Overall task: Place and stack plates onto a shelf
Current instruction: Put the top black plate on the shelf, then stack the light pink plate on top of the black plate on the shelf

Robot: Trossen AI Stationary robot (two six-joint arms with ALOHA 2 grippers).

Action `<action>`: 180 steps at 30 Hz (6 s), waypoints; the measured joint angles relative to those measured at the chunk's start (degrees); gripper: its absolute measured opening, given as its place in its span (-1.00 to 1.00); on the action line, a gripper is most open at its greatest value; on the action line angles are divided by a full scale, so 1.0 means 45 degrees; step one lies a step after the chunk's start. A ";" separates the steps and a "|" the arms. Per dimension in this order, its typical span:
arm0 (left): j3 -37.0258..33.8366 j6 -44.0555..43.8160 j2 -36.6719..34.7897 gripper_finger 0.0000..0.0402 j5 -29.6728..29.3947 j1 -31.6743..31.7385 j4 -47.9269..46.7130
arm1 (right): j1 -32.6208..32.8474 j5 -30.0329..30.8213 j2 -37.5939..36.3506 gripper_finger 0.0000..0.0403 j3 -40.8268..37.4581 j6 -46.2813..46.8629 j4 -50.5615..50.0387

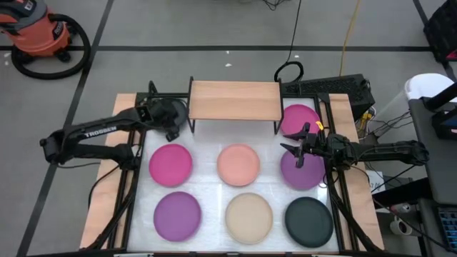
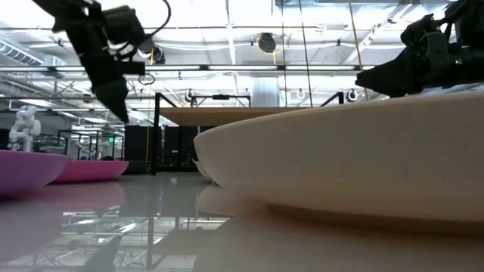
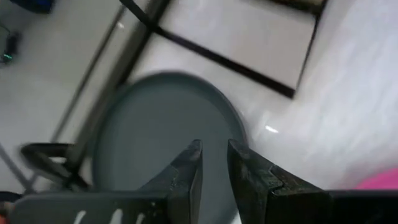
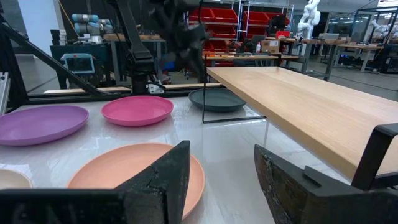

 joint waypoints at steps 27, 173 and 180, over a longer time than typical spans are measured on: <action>-0.1420 -0.1659 0.2519 0.16 0.0558 0.0819 0.1994 | 0.0000 0.0000 -0.0002 -0.21 0.0000 -0.0003 0.0003; 0.0020 0.1608 -0.4276 -0.44 0.3985 -0.6472 0.8537 | -0.0001 0.0000 -0.0001 -0.21 0.0000 -0.0339 0.0003; -0.2458 0.1377 -0.4222 -0.44 0.3996 -0.6955 1.2511 | 0.0002 0.0000 0.0003 -0.21 0.0000 -0.0338 0.0005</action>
